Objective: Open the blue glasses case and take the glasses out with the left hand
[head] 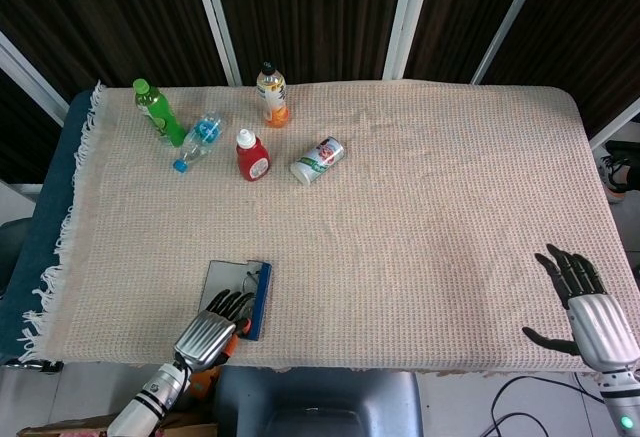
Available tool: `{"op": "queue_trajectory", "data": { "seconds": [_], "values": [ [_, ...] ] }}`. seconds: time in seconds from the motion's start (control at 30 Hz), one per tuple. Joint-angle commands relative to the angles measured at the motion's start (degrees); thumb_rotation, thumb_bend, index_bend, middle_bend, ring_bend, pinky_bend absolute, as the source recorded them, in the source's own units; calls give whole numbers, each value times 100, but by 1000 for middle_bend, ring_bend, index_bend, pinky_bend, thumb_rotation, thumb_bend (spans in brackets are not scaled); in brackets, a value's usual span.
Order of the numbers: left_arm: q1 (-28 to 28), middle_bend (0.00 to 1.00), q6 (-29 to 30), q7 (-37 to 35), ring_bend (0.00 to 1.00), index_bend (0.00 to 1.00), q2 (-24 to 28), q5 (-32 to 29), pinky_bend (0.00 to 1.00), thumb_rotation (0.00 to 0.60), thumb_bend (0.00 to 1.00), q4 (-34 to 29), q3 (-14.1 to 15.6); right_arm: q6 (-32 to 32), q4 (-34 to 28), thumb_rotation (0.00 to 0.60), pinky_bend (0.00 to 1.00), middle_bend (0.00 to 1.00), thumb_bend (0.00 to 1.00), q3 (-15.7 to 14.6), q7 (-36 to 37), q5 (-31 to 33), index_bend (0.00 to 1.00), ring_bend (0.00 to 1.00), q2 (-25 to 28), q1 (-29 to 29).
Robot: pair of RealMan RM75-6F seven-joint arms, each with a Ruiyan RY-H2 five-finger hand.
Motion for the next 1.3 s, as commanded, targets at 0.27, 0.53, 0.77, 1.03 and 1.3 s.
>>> {"op": "queue_trajectory", "data": {
  "seconds": [0.27,0.53,0.77,1.03,1.3],
  "values": [
    [-104,0,-192,-51,0,349,-433,112,0,600,666,149,-120,162,42,600,0,0,151,14,213,-25,0,0,77,-77],
    [-139,0,-147,1,0,333,-734,252,0,600,664,286,-224,216,76,600,0,0,151,24,340,-28,0,0,123,-108],
    [-146,0,-142,-10,0,325,-910,312,0,600,663,348,-254,253,83,600,0,0,151,26,397,-49,0,0,140,-127],
    [-229,0,113,44,0,272,-1329,494,0,600,662,661,-627,262,101,600,0,0,151,38,462,-42,0,0,159,-134],
    [-463,0,143,-556,0,333,-1505,287,0,600,713,1005,-1389,223,101,600,0,0,151,28,475,-61,0,0,173,-121]
  ]
}}
